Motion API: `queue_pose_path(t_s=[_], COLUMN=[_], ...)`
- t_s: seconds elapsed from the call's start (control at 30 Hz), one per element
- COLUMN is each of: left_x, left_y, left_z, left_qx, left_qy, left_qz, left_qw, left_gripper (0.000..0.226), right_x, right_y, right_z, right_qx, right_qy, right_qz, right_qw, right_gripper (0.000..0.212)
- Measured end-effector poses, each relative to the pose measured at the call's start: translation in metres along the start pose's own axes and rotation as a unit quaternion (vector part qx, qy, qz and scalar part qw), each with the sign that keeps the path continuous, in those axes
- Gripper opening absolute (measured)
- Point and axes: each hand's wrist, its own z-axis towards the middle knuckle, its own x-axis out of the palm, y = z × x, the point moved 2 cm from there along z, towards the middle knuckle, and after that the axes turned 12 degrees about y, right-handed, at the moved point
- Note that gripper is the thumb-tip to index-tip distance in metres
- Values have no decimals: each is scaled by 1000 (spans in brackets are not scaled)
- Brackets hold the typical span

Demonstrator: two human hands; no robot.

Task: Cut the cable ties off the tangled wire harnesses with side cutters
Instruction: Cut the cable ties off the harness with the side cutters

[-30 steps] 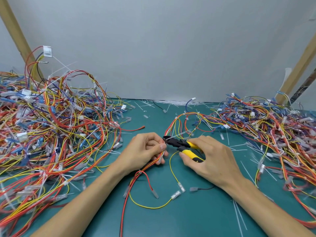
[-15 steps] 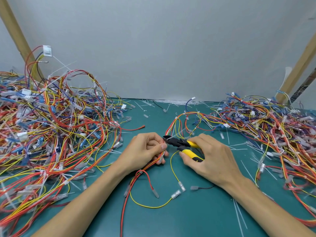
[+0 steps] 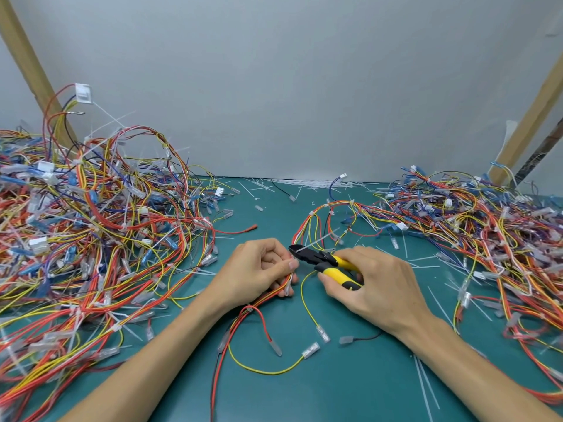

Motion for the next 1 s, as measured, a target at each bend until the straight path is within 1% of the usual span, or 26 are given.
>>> queue_pose_path(t_s=[0.17,0.27,0.33,0.4,0.47,0.57,0.67,0.73,0.87,1.0], left_x=[0,-1,-1,-2,-2,-3,-2,-3,-3,-3], left_y=[0,1,2,3,4,6,6,6,5,5], left_z=[0,1,1,2,2,2,2,2,2,1], left_qx=[1,2,4,6,6,7,9,10,7,6], left_qy=[0,-3,-8,-12,-13,-14,-14,-15,-12,-10], left_qz=[-5,8,6,-4,-5,6,7,-3,-4,9], left_qw=[1000,1000,1000,1000,1000,1000,1000,1000,1000,1000], left_gripper=[15,15,14,14,14,14,14,13,13,13], right_x=[2,4,5,5,5,5,4,3,5,5], right_y=[0,-2,-4,-6,-7,-5,-4,-4,-5,-4], right_z=[0,1,1,2,3,2,1,2,3,3], right_qx=[-15,-28,-15,4,17,28,49,56,58,45], right_qy=[-23,-2,14,9,-6,-21,-25,-27,-24,-1], right_qz=[-1,35,61,90,104,80,12,-12,-9,-16], right_qw=[1000,999,998,996,994,996,998,998,998,999], right_gripper=[33,37,42,46,40,32,36,39,44,44])
